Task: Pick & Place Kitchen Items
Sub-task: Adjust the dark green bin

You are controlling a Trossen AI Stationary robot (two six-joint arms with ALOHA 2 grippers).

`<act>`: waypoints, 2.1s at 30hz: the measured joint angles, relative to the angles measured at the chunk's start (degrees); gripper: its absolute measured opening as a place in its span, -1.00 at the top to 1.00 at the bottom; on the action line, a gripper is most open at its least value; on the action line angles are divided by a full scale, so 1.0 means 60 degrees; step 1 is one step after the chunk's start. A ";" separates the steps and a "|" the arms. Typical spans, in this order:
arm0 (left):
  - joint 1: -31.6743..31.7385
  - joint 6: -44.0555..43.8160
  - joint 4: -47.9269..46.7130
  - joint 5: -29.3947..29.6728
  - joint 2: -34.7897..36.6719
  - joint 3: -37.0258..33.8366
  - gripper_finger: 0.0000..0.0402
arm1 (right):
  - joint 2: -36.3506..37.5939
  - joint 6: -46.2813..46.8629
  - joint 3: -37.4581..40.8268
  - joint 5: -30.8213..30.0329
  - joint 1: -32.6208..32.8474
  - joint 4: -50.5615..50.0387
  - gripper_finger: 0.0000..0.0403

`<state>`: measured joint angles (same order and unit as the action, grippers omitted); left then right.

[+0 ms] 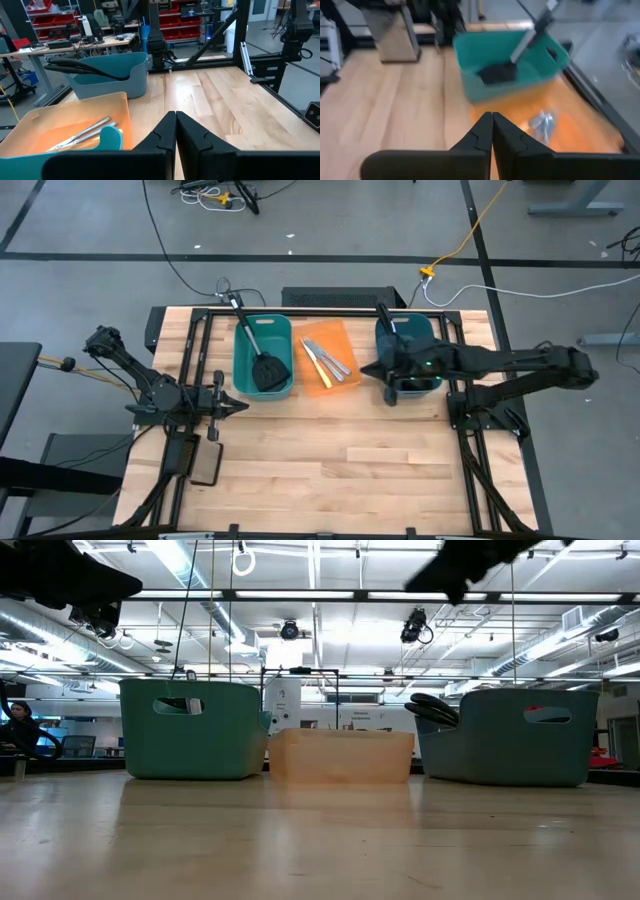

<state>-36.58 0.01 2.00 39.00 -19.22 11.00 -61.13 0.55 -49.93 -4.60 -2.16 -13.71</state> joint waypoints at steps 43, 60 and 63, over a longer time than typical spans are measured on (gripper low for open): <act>0.0003 -0.0123 -0.0251 -0.0040 0.0007 0.0000 0.91 | -0.1933 0.3859 -0.0362 -0.0791 0.0613 -0.8304 0.47; 0.0003 -0.0137 -0.0240 -0.0040 0.0000 0.0000 0.91 | -0.1933 0.3827 -0.0354 -0.0409 0.0613 -0.7691 0.76; 0.0000 -0.0137 -0.0243 -0.0040 0.0000 0.0000 0.91 | -0.1933 0.3681 -0.0354 -0.0393 0.0613 -0.7644 0.67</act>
<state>-36.58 -0.82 0.54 38.76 -19.22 11.00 -72.73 22.63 -52.05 -6.96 1.52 -59.57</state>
